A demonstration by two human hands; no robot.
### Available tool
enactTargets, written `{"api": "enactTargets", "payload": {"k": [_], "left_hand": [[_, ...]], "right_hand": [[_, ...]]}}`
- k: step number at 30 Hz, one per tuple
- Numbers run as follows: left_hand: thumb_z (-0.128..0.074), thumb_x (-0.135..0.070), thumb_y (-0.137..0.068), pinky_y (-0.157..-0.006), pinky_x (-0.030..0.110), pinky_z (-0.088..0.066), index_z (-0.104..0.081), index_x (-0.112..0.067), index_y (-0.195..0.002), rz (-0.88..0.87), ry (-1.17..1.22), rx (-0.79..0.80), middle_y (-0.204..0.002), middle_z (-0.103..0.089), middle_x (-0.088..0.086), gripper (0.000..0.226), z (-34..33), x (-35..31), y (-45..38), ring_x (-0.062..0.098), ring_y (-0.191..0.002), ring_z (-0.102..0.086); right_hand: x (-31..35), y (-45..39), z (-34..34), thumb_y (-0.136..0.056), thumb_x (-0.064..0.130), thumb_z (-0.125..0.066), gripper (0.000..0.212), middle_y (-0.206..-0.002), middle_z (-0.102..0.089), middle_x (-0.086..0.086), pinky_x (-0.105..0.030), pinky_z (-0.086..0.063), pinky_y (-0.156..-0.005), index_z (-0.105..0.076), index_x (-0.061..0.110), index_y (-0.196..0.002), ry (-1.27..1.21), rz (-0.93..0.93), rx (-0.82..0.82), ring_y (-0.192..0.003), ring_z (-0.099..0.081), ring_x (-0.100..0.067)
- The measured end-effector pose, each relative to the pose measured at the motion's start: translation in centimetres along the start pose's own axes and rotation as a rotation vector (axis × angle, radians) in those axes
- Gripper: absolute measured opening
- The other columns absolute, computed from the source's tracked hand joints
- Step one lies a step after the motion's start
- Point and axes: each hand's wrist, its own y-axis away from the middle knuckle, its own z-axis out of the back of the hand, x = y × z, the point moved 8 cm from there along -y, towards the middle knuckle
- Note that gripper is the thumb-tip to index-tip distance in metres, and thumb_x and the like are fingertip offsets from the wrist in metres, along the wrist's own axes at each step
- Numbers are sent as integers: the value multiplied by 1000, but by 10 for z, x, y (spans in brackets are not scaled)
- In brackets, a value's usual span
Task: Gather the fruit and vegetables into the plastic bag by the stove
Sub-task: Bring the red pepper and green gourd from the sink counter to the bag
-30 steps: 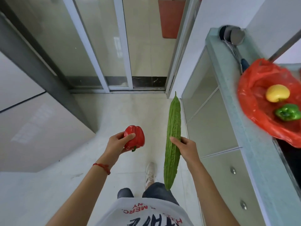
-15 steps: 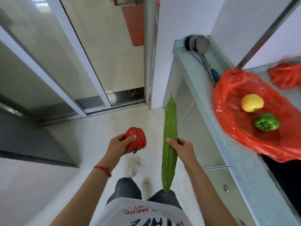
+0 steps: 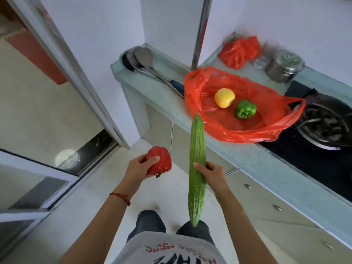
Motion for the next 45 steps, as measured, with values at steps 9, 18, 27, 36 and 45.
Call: {"api": "enactTargets", "payload": {"k": [9,18,27,36,45], "left_hand": [[-66,-21,-81,-76,32,-58,-59,-7,-112,-17,-158,258,-106,-64,10,36,-57,-28,-32,20,-95,-64],[-68,-22,-80,-78,33,-57,-58,-11,-110,-50,-176,375,-103,-65,7,34,-120,-55,-48,19,-96,-64],[-64,-20,-82,-81,36,-55,-58,-9,-112,-82,-99,316,-106,-63,10,33,-161,-94,-76,19,-96,-62],[-64,-18,-82,-70,27,-58,-60,-16,-102,-113,-44,253,-97,-62,3,21,-172,-132,-104,18,-90,-62],[-66,-20,-81,-83,37,-55,-59,-11,-112,-94,-4,254,-111,-63,11,33,-155,-175,-160,23,-101,-62]], "right_hand": [[-12,16,46,-78,24,-72,13,-74,-68,0,-17,-52,-57,-69,13,-82,-123,-20,-283,-65,-64,-11],[4,1,97,-78,24,-72,15,-64,-64,2,-13,-47,-50,-67,10,-74,-146,14,-384,-56,-60,-7],[55,-46,143,-79,22,-70,18,-71,-66,2,-12,-50,-53,-68,7,-88,-103,84,-317,-62,-62,-9],[111,-93,159,-77,24,-72,18,-73,-68,3,-10,-47,-49,-69,11,-89,1,144,-232,-55,-63,1],[163,-159,128,-71,32,-77,22,-84,-73,-17,-42,-55,-69,-71,14,-80,214,144,-233,-76,-69,-30]]}}
